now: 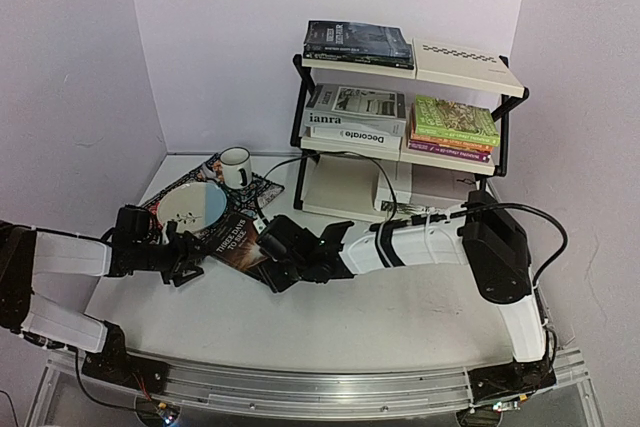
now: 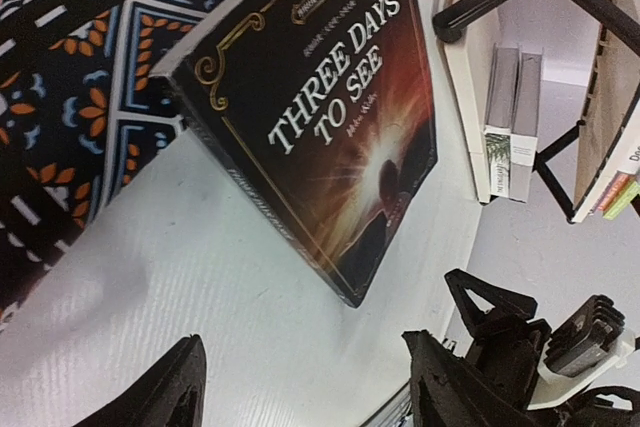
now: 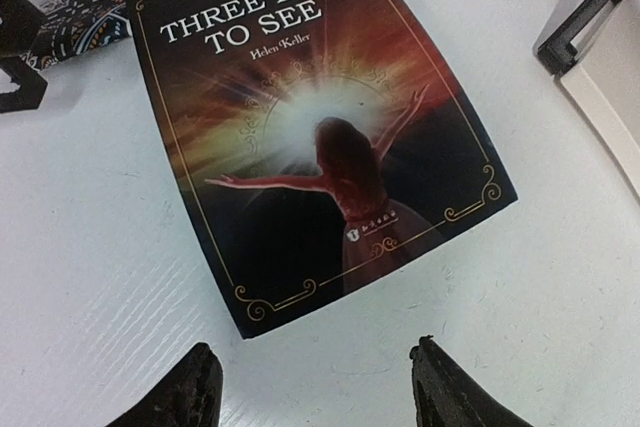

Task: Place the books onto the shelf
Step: Move the book to the center of the board, then pick up the book at the center of the board.

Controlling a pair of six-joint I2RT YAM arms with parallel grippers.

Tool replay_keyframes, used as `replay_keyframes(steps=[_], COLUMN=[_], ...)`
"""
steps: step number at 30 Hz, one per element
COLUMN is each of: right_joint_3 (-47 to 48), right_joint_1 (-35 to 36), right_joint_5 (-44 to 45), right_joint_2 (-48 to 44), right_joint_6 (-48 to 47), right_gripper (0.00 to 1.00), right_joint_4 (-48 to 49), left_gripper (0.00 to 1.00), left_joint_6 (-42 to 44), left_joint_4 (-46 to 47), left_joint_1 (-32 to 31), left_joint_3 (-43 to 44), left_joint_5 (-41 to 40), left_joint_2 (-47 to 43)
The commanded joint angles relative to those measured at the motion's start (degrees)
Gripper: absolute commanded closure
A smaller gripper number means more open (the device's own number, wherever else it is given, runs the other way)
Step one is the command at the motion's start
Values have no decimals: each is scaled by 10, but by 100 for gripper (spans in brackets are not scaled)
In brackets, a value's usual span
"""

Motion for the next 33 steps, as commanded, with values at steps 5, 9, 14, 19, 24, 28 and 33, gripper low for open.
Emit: replay_keyframes(steps=[5, 9, 14, 19, 24, 28, 33], right_joint_3=[9, -9, -33, -62, -71, -75, -80], right_joint_1=[-1, -1, -1, -1, -1, -1, -1], right_joint_5=[27, 29, 28, 29, 33, 31, 34], right_joint_2=[-20, -36, -62, -89, -99, -101, -112], right_joint_6=[-38, -42, -46, -51, -52, -52, -56], right_gripper=[35, 35, 35, 35, 35, 35, 36], right_joint_4=[-22, -11, 10, 34, 37, 36, 37], left_gripper=[24, 27, 31, 34, 37, 40, 55], left_joint_6=[-133, -140, -150, -161, -172, -177, -183], left_joint_4=[229, 274, 324, 369, 422, 456, 484], left_joint_1=[-35, -49, -51, -51, -51, -52, -61], left_joint_3=[-38, -28, -21, -15, -5, 15, 18], left_joint_5=[-35, -53, -68, -86, -93, -88, -108], left_joint_2=[69, 127, 177, 224, 272, 310, 310])
